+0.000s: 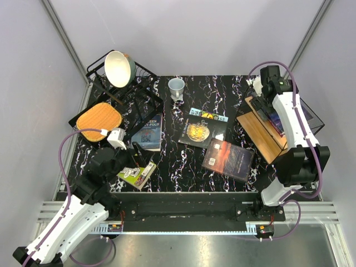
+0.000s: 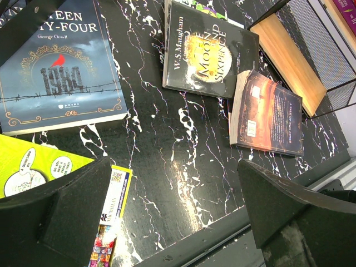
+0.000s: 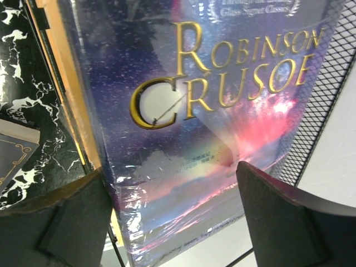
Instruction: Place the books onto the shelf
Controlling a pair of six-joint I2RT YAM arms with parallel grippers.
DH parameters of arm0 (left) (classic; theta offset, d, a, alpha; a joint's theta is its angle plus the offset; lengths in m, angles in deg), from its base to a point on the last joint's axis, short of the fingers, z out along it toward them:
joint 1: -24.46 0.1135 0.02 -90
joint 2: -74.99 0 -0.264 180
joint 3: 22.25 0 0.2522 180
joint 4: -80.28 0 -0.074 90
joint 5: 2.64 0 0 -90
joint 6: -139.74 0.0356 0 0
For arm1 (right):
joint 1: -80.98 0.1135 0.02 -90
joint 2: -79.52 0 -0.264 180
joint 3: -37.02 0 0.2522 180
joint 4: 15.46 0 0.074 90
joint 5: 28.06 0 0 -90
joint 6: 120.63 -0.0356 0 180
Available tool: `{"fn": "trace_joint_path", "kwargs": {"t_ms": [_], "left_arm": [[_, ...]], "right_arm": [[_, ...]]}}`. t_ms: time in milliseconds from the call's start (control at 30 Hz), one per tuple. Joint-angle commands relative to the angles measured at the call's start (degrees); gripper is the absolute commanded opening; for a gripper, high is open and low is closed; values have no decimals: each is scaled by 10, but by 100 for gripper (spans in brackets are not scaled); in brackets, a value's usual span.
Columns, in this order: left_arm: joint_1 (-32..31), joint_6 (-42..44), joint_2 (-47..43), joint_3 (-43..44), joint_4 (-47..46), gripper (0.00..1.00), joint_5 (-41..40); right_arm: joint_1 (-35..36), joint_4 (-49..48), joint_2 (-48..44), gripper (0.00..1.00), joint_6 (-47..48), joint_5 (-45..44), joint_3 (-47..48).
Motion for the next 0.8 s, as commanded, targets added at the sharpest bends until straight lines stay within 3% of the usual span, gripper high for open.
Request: {"fn": "trace_joint_path", "kwargs": {"t_ms": [0,267,400,467,567,600,700,767], "left_arm": [[1,9,7,4,-29,99,11],[1,-11,30,12,-54,99,43],[2,-39,53,2,-101,99,86],[1,-52,70,-4,-124,99,105],[1,-77,103,-19,-192,99,148],[1,-91,122,-26,-207,99,169],[1,-121,154,-41,-263,99,201],[0,-134,183,-50,-297,99,212]], "right_arm": [[-7,-8,-14,95,-3,15,40],[-6,26,-40,100,2,98,100],[-2,47,-69,100,13,221,109],[-2,45,-87,100,30,289,85],[1,45,-126,100,79,465,14],[2,41,-149,100,99,560,-11],[4,10,-188,100,195,703,-138],[28,-47,-190,100,161,705,-203]]}}
